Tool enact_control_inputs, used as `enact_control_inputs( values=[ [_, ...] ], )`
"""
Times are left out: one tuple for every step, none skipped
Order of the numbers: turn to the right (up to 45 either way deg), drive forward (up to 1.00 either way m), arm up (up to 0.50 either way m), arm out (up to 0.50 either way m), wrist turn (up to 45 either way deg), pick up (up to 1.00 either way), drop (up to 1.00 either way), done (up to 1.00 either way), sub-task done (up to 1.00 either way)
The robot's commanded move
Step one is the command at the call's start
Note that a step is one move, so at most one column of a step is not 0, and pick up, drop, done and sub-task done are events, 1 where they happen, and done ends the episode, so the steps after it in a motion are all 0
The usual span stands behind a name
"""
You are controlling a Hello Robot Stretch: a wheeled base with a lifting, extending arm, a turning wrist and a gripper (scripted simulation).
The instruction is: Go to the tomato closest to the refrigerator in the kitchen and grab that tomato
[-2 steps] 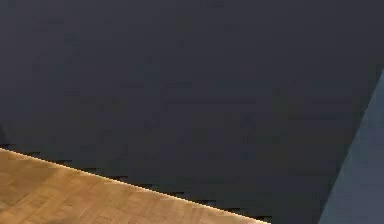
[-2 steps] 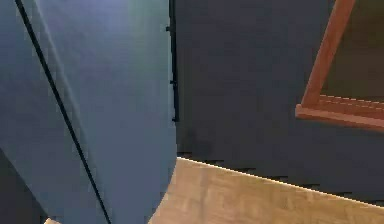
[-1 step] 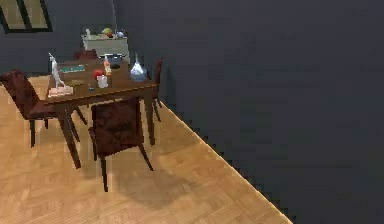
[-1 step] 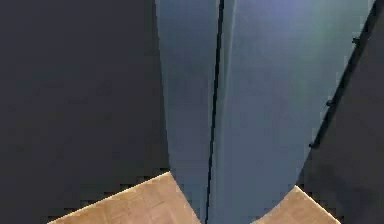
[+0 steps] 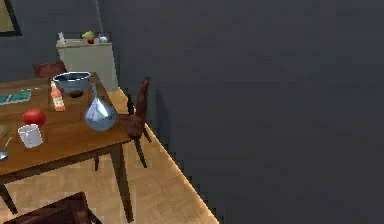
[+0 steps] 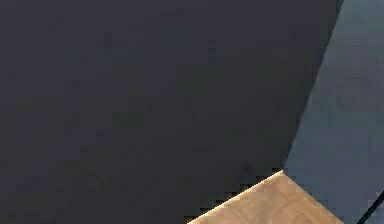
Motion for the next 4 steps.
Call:
enact_control_inputs(
  values=[
    [0.0, 0.55, 0.00, 0.00, 0.0, 0.00, 0.00, 0.00, 0.00],
    [-45.0, 0.00, 0.00, 0.00, 0.0, 0.00, 0.00, 0.00, 0.00],
    [-45.0, 0.00, 0.00, 0.00, 0.0, 0.00, 0.00, 0.00, 0.00],
    [-45.0, 0.00, 0.00, 0.00, 0.0, 0.00, 0.00, 0.00, 0.00]
  ],
)
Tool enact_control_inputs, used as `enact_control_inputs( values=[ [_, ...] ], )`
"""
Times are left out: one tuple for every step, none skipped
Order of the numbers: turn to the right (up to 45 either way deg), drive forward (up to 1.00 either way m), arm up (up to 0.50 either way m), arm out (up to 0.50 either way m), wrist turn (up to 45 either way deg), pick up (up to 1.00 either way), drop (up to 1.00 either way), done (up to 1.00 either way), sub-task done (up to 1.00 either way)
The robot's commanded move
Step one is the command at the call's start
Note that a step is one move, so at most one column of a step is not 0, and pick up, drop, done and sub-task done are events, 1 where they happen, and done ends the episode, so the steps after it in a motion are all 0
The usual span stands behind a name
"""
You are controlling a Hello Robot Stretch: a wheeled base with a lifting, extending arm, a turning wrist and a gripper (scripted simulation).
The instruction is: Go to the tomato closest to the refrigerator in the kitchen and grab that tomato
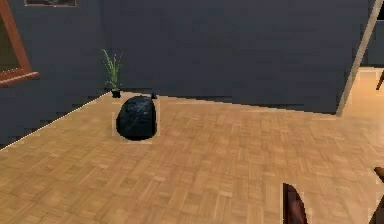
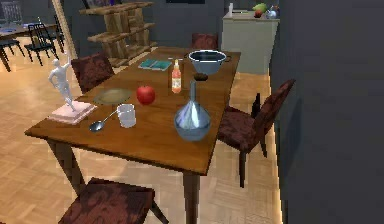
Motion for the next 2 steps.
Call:
enact_control_inputs(
  values=[
    [-9.0, 0.00, 0.00, 0.00, 0.0, 0.00, 0.00, 0.00, 0.00],
    [45.0, 0.00, 0.00, 0.00, 0.0, 0.00, 0.00, 0.00, 0.00]
  ],
)
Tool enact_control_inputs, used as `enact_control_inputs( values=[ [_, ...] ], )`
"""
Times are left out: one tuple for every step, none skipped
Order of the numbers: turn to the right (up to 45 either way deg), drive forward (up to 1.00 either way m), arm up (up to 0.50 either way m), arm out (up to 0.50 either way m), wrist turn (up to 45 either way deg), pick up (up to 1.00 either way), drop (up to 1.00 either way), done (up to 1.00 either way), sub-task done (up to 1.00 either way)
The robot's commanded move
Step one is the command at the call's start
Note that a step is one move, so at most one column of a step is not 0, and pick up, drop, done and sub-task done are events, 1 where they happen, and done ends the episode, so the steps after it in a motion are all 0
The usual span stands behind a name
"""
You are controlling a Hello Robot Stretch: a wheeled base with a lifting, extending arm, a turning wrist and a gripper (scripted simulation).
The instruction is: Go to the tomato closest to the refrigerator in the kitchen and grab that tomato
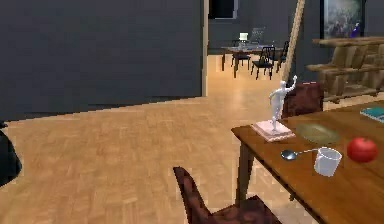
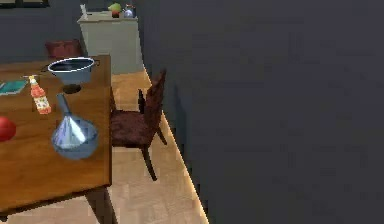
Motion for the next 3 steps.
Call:
enact_control_inputs(
  values=[
    [45.0, 0.00, 0.00, 0.00, 0.0, 0.00, 0.00, 0.00, 0.00],
    [36.0, 0.00, 0.00, 0.00, 0.0, 0.00, 0.00, 0.00, 0.00],
    [0.0, 0.50, 0.00, 0.00, 0.0, 0.00, 0.00, 0.00, 0.00]
  ],
)
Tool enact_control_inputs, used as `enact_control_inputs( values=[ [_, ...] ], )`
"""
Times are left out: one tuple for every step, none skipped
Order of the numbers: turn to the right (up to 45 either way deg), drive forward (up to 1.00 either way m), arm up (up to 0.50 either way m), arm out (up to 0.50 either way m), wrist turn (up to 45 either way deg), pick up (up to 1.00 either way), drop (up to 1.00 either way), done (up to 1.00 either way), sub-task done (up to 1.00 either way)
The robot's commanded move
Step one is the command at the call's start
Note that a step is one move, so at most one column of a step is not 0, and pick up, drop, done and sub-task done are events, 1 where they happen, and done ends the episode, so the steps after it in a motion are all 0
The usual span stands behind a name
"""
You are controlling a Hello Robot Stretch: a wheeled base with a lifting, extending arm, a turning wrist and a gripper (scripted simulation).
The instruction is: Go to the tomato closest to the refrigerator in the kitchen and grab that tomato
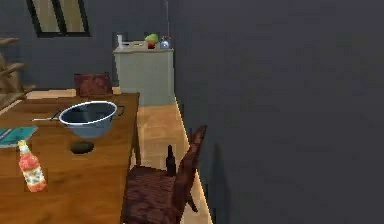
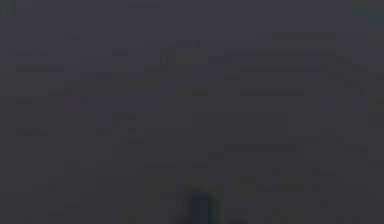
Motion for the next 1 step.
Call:
enact_control_inputs(
  values=[
    [-45.0, 0.00, 0.00, 0.00, 0.0, 0.00, 0.00, 0.00, 0.00]
  ],
)
